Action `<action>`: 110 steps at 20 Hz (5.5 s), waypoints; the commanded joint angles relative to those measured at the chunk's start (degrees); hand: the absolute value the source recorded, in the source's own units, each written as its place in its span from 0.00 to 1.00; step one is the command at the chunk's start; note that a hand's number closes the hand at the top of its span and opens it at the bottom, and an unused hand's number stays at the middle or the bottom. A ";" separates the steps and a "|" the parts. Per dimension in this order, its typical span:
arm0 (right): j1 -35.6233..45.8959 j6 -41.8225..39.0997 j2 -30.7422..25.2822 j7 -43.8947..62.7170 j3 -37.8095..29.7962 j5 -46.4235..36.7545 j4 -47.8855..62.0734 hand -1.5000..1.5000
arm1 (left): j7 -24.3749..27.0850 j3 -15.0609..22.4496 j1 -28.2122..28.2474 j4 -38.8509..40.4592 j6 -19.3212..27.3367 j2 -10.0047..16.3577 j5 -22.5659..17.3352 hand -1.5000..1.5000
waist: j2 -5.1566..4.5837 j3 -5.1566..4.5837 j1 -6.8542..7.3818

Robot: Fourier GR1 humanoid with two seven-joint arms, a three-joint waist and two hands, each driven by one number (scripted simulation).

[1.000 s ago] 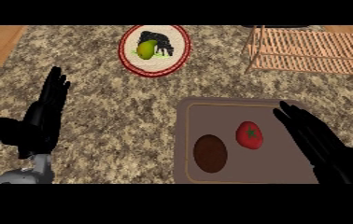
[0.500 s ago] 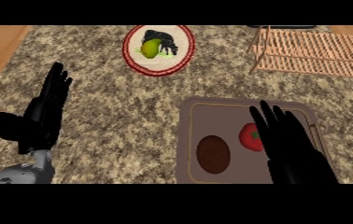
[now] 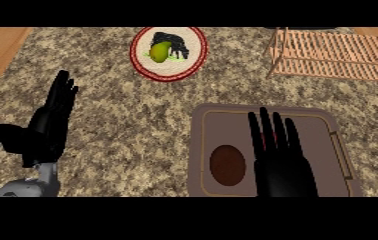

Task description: Pick the tomato from the tray and place it in the tiered shelf

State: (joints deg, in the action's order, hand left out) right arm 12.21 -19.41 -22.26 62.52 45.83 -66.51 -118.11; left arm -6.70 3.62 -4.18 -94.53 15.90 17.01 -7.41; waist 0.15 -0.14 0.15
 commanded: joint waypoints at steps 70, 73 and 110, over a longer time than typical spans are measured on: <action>4.47 -7.24 9.93 -11.99 -57.81 31.67 -12.31 1.00 | -1.14 -7.02 1.08 -1.13 -6.84 -6.29 6.35 0.50 | 0.17 0.06 -0.59; 9.89 -11.47 2.15 -12.31 -65.87 36.23 -8.93 1.00 | -4.47 -7.40 -2.27 -2.28 -6.91 -5.90 5.77 0.50 | 0.02 0.11 -0.53; 36.46 30.57 -7.64 -54.27 -72.86 30.94 71.43 1.00 | -6.57 -5.78 -3.11 -4.39 -6.28 -9.99 10.28 0.50 | -0.41 0.19 0.81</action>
State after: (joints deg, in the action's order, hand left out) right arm 45.43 8.47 -29.80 9.34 -24.79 -37.57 -52.25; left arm -10.36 -3.32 -5.36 -97.45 7.82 8.01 1.33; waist -0.26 0.03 0.91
